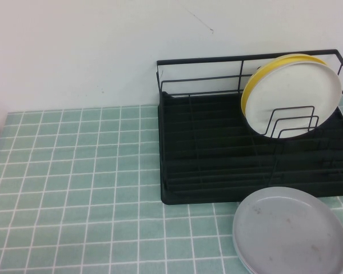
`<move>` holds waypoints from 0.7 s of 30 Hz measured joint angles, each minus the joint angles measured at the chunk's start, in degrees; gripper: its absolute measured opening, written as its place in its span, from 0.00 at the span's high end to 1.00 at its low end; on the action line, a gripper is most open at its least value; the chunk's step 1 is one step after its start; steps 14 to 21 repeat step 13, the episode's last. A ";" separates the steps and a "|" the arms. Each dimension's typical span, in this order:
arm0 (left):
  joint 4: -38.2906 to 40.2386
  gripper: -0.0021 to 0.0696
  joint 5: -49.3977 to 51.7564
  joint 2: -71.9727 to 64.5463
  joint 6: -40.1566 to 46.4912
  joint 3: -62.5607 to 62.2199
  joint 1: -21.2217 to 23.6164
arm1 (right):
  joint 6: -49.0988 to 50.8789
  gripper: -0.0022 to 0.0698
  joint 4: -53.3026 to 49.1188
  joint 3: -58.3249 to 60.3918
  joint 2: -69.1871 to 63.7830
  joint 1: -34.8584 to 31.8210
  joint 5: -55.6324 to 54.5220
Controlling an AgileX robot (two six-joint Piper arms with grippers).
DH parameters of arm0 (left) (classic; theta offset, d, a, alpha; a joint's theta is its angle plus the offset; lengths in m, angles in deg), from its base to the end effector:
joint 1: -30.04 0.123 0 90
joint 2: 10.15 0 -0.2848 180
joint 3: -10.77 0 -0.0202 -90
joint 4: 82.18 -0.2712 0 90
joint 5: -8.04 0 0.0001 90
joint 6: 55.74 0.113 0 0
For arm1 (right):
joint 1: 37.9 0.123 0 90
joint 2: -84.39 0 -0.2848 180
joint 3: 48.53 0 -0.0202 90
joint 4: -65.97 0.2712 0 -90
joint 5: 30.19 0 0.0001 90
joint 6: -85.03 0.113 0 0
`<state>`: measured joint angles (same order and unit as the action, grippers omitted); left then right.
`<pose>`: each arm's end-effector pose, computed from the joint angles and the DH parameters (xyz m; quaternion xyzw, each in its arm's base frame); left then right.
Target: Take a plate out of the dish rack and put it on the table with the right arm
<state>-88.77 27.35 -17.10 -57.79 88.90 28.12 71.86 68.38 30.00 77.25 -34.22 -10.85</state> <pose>0.0953 0.0011 0.1729 0.0303 0.7888 0.0270 0.6133 0.0951 0.0077 0.1697 -0.1048 0.7864 -0.0328 0.6079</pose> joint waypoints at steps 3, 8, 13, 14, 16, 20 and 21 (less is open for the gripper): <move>0.00 0.98 0.00 0.00 0.00 0.00 0.00 | 0.04 0.97 -0.88 -0.07 0.00 0.00 0.55; 0.00 0.98 0.00 0.00 0.00 0.00 0.00 | 0.13 0.97 -1.10 -0.13 0.00 0.00 0.77; 0.00 0.98 0.00 0.00 0.00 0.00 0.00 | 0.13 0.97 -1.10 -0.13 0.00 0.00 0.79; 0.00 0.98 0.00 0.00 0.00 0.00 0.00 | 0.13 0.97 -1.10 -0.13 0.00 0.00 0.79; 0.00 0.98 0.00 0.00 0.00 0.00 0.00 | 0.13 0.97 -1.10 -0.13 0.00 0.00 0.79; 0.00 0.98 0.00 0.00 0.00 0.00 0.00 | 0.13 0.97 -1.10 -0.13 0.00 0.00 0.79; 0.00 0.98 0.00 0.00 0.00 0.00 0.00 | 0.13 0.97 -1.10 -0.13 0.00 0.00 0.79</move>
